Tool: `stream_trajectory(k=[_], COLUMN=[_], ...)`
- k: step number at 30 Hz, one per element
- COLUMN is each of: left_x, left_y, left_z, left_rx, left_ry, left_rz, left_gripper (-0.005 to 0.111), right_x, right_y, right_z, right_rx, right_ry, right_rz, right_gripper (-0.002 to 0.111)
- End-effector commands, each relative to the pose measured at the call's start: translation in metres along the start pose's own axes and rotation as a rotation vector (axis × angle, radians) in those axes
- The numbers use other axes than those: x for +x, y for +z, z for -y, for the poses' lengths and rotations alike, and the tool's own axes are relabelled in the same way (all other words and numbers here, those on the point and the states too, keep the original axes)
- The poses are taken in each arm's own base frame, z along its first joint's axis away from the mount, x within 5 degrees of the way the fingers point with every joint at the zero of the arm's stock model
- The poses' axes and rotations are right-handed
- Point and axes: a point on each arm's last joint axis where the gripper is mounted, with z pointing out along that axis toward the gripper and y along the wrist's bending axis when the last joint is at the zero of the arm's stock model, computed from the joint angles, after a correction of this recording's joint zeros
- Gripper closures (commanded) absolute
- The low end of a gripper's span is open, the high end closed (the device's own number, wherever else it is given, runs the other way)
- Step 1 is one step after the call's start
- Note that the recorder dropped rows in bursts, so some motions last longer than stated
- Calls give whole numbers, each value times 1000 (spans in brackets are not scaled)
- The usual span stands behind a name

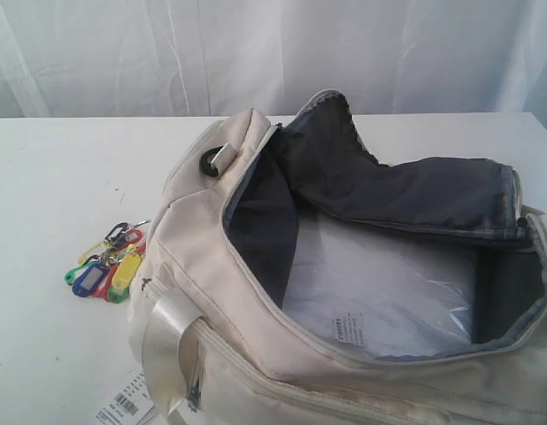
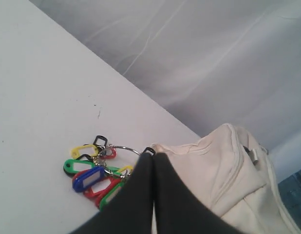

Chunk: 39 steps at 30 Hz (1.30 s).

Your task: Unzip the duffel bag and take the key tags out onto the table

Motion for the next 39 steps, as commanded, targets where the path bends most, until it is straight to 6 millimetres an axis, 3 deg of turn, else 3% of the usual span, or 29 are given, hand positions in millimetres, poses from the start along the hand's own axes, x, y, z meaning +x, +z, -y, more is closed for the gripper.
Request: stream_trajectory(k=[1, 30, 33, 37, 39], left_x=[0, 0, 1, -6, -8], left_y=[-1, -1, -1, -4, -5], left_z=[-2, -6, -9, -23, -25], left_rx=[-16, -75, -117, -299, -324], left_ry=[59, 131, 314, 1132, 1248], left_rz=[21, 33, 18, -58, -69], left_gripper=[107, 107, 107, 107, 107], right_x=[0, 0, 0, 0, 0], right_y=[0, 0, 0, 0, 0], right_z=[0, 0, 0, 0, 0], right_rx=[6, 6, 6, 6, 6], right_ry=[-10, -10, -10, -10, -10], right_rz=[11, 11, 11, 11, 11], right_gripper=[108, 108, 108, 108, 108])
